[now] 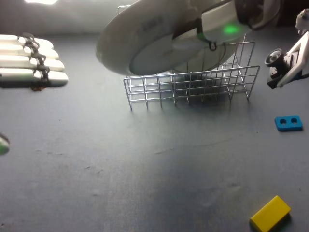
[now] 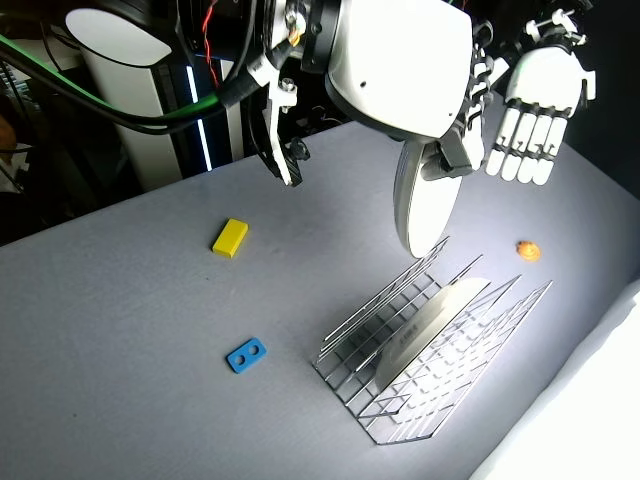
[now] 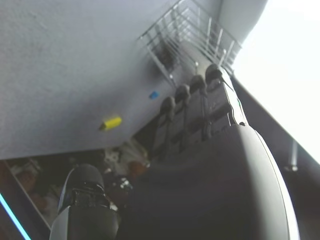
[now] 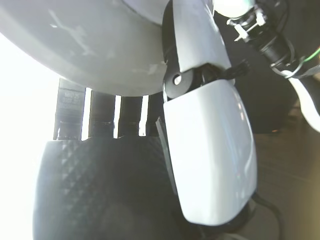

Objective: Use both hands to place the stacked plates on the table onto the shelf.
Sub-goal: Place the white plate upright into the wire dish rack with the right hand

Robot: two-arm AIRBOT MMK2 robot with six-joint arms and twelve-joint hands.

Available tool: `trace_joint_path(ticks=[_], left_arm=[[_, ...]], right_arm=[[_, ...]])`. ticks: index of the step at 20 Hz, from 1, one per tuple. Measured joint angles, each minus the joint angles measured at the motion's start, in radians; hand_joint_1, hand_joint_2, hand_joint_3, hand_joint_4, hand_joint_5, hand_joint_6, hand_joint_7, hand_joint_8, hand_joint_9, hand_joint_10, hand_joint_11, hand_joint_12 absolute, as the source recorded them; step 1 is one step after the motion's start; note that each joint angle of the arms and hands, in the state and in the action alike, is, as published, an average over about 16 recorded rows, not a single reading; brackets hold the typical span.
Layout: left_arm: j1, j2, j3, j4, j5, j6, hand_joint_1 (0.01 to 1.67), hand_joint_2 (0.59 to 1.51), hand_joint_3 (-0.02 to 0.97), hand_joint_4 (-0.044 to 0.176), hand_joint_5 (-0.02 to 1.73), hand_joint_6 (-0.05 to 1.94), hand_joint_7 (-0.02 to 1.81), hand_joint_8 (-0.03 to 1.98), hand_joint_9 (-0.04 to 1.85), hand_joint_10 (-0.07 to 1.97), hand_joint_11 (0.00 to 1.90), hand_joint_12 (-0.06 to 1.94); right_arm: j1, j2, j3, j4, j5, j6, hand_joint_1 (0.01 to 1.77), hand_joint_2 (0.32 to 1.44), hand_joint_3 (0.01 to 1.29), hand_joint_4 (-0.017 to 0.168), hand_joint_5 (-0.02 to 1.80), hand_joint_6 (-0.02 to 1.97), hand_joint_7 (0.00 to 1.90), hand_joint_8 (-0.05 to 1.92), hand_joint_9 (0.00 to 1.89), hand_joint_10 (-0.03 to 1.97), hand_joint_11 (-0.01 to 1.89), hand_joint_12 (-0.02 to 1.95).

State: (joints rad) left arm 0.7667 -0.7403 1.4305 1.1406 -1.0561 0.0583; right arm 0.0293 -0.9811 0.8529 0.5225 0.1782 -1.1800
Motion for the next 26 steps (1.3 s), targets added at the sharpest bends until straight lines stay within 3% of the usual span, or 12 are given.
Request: trace_joint_path(ticks=[7,12,19,26], left_arm=[[-0.091,0.019,-0.012,0.114,-0.171,-0.001,0.01,1.103,0.016,0.006,0.06,0.02,0.07,0.00,0.03,0.02,0.02,0.01],[-0.192,0.053,-0.062,0.206,-0.248,-0.011,0.02,1.103,0.016,0.006,0.06,0.02,0.08,0.00,0.03,0.02,0.02,0.01],[-0.291,0.118,-0.161,0.298,-0.288,-0.027,0.02,1.102,0.015,0.006,0.07,0.02,0.08,0.00,0.04,0.02,0.02,0.01],[-0.302,0.156,-0.225,0.304,-0.306,-0.050,0.02,1.102,0.015,0.005,0.07,0.02,0.08,0.00,0.04,0.02,0.02,0.01]], right_arm=[[-0.028,-0.023,0.055,0.041,-0.010,0.005,1.35,1.01,0.01,-0.005,0.88,1.02,1.02,0.88,0.92,1.19,0.77,1.32],[-0.060,-0.052,0.097,0.063,0.000,0.006,1.35,1.02,0.01,-0.007,0.87,1.02,1.02,0.90,0.91,1.21,0.76,1.33],[-0.104,-0.107,0.168,0.111,0.023,0.006,1.36,1.03,0.01,-0.008,0.84,1.04,1.01,0.94,0.88,1.22,0.74,1.32],[-0.148,-0.160,0.242,0.141,0.048,0.005,1.36,1.03,0.01,-0.009,0.81,1.07,1.00,0.97,0.87,1.23,0.73,1.33]])
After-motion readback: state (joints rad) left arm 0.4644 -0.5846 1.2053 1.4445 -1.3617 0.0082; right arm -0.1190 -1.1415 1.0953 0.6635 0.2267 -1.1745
